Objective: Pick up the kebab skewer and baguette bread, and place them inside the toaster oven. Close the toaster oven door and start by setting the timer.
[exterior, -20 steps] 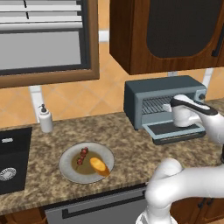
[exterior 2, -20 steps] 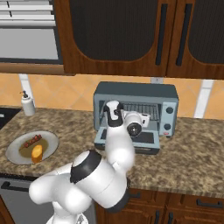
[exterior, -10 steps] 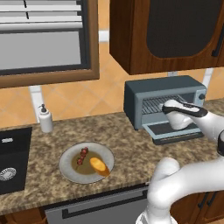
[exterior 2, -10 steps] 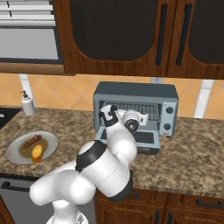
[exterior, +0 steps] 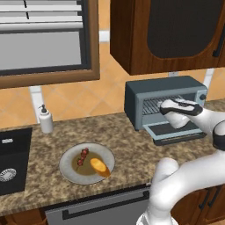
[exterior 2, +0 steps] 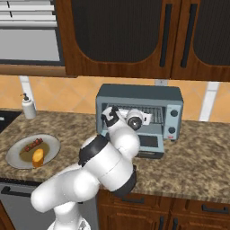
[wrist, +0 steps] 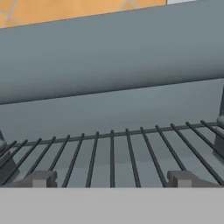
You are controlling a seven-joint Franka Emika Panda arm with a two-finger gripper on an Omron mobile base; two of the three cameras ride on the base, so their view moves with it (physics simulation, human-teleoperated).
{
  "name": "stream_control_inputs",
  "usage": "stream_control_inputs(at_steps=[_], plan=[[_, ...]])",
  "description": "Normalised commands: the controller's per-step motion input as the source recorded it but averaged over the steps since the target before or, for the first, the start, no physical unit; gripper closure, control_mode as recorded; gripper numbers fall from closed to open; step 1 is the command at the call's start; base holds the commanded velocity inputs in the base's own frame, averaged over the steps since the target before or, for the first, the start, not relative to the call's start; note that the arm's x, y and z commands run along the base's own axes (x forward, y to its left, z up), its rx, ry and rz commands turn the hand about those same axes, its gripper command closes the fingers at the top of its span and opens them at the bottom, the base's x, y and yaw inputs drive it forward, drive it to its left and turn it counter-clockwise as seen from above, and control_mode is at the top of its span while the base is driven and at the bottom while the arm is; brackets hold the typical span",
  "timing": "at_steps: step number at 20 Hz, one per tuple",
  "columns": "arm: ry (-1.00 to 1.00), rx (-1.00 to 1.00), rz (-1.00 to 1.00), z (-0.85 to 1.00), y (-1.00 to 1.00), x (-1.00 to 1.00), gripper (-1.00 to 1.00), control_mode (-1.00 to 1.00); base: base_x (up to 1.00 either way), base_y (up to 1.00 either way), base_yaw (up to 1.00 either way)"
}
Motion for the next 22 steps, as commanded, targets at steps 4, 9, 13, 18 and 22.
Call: stream_control_inputs(at_steps=[4, 9, 13, 18, 22], plan=[[0.12, 0.00, 0.00, -0.17, 0.00, 0.00, -1.00, -1.00, 0.00, 0.00, 0.00], [0.17, 0.00, 0.00, -0.19, 0.00, 0.00, -1.00, -1.00, 0.00, 0.00, 0.00], [0.20, -0.02, 0.00, -0.41, 0.00, -0.03, -1.00, -1.00, 0.00, 0.00, 0.00], [0.17, 0.00, 0.00, -0.73, 0.00, -0.49, -1.00, -1.00, 0.00, 0.00, 0.00], [0.12, 0.00, 0.00, -0.87, 0.00, -0.81, -1.00, -1.00, 0.00, 0.00, 0.00]])
